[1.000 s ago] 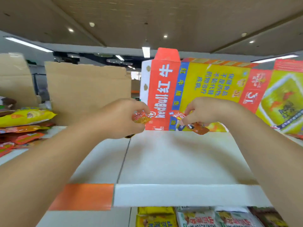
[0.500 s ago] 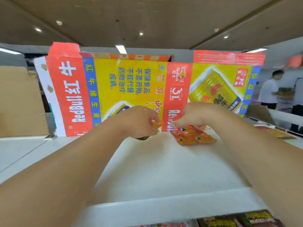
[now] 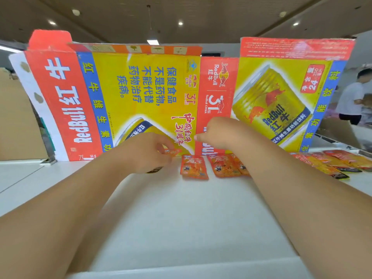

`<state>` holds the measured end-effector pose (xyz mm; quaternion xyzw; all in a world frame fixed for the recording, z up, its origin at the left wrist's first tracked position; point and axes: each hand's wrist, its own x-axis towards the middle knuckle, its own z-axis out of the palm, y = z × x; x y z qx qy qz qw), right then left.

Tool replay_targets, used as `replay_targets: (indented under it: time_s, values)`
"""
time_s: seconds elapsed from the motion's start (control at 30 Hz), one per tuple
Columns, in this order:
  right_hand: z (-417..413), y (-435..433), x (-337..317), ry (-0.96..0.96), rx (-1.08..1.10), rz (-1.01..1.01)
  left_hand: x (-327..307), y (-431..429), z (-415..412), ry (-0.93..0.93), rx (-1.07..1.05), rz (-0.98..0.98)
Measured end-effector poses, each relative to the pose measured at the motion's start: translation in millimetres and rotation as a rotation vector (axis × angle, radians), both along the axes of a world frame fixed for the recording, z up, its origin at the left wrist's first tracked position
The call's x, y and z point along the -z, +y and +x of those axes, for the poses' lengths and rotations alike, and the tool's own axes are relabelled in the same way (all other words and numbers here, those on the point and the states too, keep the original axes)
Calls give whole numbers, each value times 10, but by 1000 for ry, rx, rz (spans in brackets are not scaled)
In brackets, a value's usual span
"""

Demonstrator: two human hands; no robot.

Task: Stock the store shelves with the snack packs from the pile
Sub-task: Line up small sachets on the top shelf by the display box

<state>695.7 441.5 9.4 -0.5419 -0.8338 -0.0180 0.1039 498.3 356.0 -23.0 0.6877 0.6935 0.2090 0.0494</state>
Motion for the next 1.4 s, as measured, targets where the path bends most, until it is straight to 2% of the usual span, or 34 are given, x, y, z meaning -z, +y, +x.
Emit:
replay_targets:
  time_s: [0.07,0.2,0.33,0.5,1.4]
  values:
    - [92,31,-18,-15,-38,-32,-16,1,30,-25,-37,20]
    - [156,-70,32,-83,-276,-163,9,15,67,-67,-28,-3]
    - [10,-159,87,-228,-390,-192,4,13,51,-51,-36,-28]
    - [-65,-143,113,-339,-407,-195,10,2,64,-60,-30,-42]
    - [85,-135,99,-257,-371,-249,39,-12,92,-82,-2,5]
